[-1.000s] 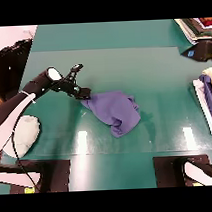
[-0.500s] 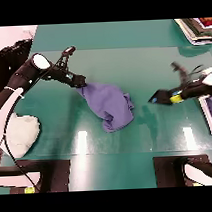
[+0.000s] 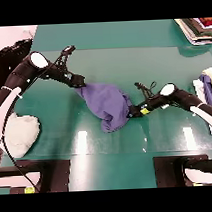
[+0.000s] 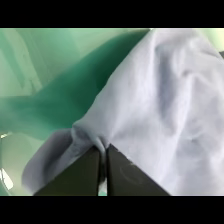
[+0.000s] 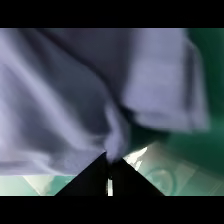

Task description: Fold the shirts.

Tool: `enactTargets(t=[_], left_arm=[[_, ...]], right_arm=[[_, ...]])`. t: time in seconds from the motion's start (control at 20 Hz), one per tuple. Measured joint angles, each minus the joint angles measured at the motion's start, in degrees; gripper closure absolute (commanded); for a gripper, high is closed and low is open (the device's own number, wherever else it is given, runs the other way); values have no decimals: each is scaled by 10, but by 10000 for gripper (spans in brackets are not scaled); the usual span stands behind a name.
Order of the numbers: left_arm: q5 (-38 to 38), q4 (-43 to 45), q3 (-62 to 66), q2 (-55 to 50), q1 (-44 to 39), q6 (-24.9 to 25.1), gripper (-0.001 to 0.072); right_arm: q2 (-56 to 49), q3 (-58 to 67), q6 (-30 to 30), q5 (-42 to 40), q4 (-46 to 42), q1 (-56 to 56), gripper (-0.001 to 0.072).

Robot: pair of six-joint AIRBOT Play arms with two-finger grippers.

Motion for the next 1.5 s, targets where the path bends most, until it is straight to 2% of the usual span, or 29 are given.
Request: enactTargets(t=[0.25,0.55,0.75,0.95,1.25,1.4,1.5], left_arm=[[0,29,22,67,0,-3,677],[11,79,97,243,0,-5,677],[22,57,147,341,0,-5,676],[16,6,186,382,0,-5,676],[-65,-30,140,369,-1,-32,676],[-97,-29,36,340,-12,-42,676],[-93,-29,-51,316,-29,-44,676]], right_arm=[[52,68,20,9,-57,-23,695],[185,233,47,42,-113,-112,695],[254,349,51,49,-119,-144,695],[297,429,60,56,-134,-153,695],[264,494,130,142,-212,-156,696],[198,476,153,195,-234,-156,695],[148,445,159,210,-242,-156,695]])
